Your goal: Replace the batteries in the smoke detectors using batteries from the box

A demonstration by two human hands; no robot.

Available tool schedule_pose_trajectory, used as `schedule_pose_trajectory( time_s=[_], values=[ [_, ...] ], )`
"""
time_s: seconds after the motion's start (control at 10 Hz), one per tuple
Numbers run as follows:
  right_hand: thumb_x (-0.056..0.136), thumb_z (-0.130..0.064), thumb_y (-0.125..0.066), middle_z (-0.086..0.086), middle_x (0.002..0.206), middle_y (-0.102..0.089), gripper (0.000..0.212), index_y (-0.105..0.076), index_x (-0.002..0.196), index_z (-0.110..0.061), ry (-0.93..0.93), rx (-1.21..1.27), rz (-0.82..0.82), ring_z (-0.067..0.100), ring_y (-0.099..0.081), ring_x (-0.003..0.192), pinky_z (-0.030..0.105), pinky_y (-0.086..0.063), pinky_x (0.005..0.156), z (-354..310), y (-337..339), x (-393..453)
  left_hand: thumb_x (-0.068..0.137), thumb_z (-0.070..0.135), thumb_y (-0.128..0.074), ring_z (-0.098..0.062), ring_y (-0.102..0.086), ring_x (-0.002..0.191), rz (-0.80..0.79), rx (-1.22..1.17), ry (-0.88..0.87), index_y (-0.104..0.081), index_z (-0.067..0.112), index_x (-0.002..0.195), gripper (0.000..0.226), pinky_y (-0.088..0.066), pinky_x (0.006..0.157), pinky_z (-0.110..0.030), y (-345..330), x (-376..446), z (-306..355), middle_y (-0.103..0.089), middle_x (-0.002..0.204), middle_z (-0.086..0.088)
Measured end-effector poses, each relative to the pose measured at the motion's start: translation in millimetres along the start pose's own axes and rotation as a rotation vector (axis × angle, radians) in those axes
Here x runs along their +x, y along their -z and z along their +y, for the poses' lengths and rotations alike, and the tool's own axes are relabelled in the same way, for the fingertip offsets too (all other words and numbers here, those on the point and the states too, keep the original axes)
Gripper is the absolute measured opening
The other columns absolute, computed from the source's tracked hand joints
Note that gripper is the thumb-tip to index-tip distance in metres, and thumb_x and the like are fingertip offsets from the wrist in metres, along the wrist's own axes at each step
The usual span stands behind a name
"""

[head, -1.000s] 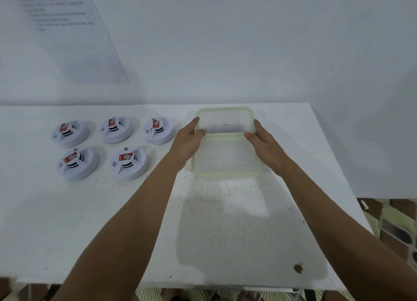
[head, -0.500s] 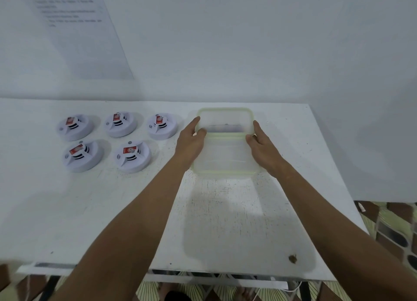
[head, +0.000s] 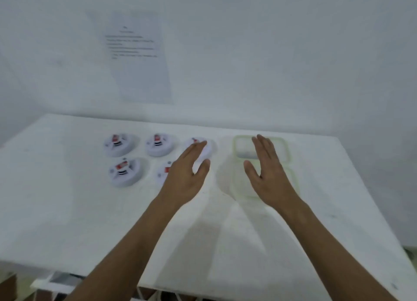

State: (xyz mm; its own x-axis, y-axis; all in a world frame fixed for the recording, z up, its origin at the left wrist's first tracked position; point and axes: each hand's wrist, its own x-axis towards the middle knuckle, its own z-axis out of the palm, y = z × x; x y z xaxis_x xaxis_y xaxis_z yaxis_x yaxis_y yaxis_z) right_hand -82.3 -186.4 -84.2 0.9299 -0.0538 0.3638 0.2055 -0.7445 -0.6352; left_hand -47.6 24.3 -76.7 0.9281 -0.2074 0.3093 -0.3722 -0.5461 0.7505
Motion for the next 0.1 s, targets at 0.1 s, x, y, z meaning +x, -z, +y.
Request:
schedule_pose_trajectory(
  time_s=[0.1],
  values=[
    [0.098,-0.02,-0.056,-0.006,0.153,-0.03,0.055,-0.036,0.149,-0.011,0.088,0.057,0.058,0.011,-0.021,0.147,0.004,-0.005,0.114,-44.4,-42.8,-13.3,0.095,0.021,-0.057,0.006,-0.048,0.116,0.071,-0.006,-0.05,-0.055,0.026,0.133,0.038,-0.032,0.097,-0.003,53.8,-27.4,-26.1,-0.049,0.129,0.023]
  ],
)
